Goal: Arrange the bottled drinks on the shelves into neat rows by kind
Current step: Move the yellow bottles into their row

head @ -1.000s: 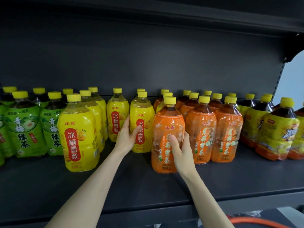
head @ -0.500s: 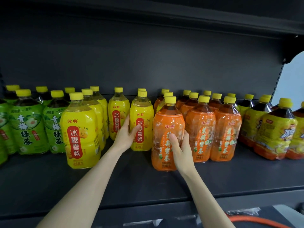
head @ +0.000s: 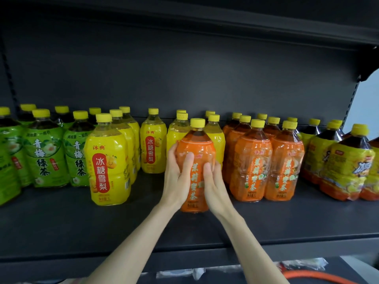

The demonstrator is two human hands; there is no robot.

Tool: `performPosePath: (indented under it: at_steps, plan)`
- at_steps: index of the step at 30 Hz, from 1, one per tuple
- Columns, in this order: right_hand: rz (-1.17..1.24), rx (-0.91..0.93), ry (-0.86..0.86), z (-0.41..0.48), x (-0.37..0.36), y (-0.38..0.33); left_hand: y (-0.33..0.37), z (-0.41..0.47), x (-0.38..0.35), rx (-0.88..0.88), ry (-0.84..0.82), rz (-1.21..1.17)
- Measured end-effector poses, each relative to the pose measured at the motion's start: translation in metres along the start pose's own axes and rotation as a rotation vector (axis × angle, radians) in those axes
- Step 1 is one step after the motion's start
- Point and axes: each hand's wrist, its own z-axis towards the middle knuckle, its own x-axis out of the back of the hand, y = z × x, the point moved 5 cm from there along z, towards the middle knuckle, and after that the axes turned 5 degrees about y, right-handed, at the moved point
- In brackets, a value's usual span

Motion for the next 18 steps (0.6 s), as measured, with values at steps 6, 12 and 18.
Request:
performPosePath:
  at_steps: [6,12,18]
  plan:
    - [-0.303,0.089,0.199,0.014,0.01,-0.013,-0.008,0.009,0.03,-0.066,0.198,0.085]
    - [-0.337,0.102,0.285,0.056,0.024,-0.011,-0.016,0.015,0.036,-0.062,0.278,0.135]
    - [-0.32,-0.024,0.245,0.073,0.019,0.004,-0.015,0.015,0.035,-0.072,0.286,0.128]
